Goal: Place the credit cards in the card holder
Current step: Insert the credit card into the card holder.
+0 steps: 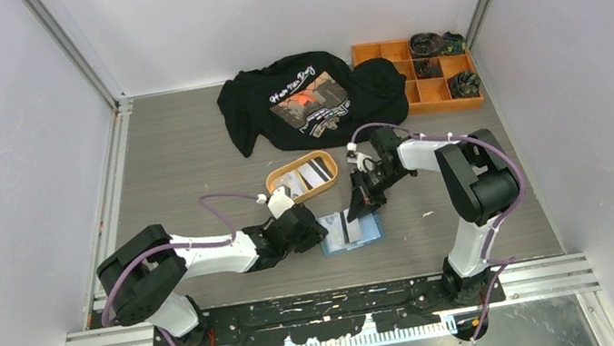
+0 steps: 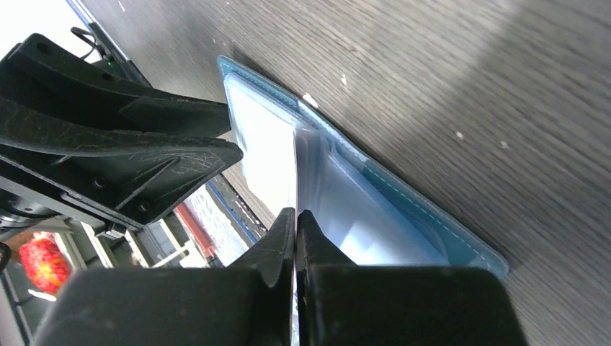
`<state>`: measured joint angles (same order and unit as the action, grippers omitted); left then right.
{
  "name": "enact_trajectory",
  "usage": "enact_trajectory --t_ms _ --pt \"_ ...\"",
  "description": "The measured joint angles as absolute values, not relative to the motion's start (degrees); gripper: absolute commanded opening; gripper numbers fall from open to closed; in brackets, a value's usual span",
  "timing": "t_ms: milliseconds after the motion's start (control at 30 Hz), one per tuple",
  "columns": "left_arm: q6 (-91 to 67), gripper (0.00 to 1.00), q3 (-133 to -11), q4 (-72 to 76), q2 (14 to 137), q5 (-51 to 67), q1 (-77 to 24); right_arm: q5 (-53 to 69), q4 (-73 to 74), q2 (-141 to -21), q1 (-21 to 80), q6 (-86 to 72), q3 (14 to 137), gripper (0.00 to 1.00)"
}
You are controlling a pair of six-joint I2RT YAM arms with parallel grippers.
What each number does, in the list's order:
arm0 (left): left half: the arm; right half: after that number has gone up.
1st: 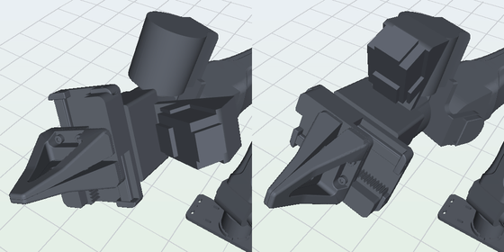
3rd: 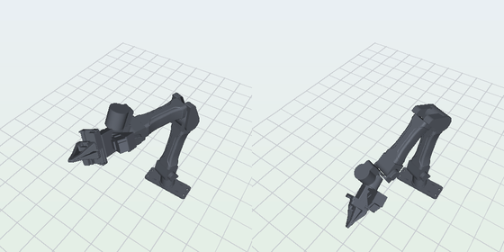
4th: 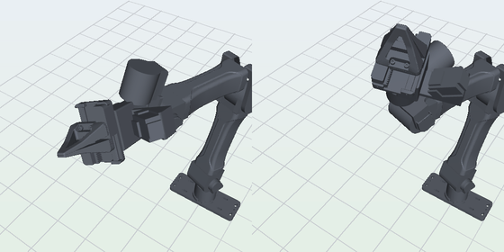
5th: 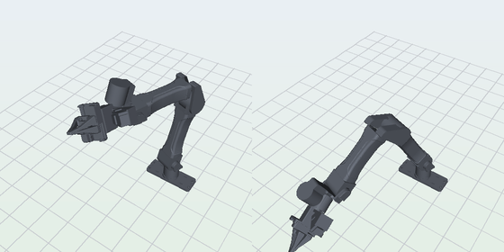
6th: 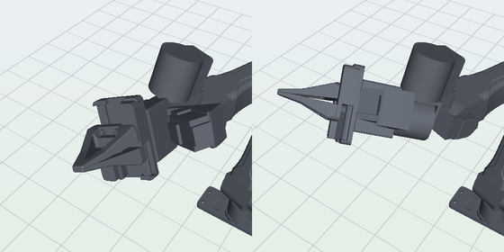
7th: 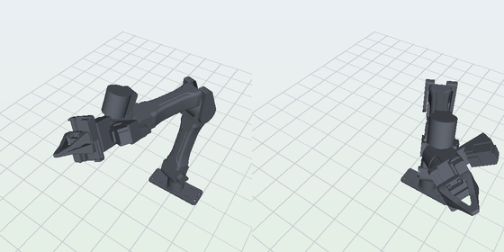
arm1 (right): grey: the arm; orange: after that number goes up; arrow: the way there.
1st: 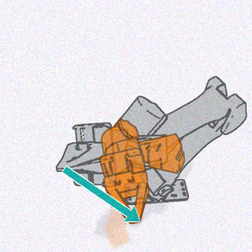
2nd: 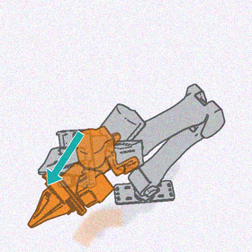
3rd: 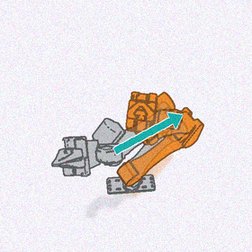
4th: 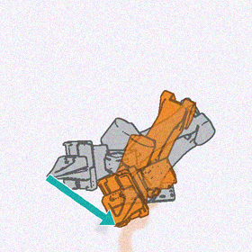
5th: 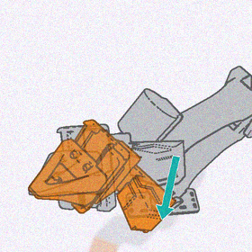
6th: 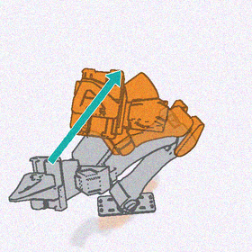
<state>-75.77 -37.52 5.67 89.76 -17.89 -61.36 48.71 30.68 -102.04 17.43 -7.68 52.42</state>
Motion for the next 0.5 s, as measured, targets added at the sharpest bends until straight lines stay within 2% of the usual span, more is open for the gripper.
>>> enact_trajectory --t_ms 500 --pt "-74.70 0.34 -37.71 5.69 89.89 -16.78 -60.99 48.95 26.96 -101.16 15.88 -15.88 49.15 0.06"
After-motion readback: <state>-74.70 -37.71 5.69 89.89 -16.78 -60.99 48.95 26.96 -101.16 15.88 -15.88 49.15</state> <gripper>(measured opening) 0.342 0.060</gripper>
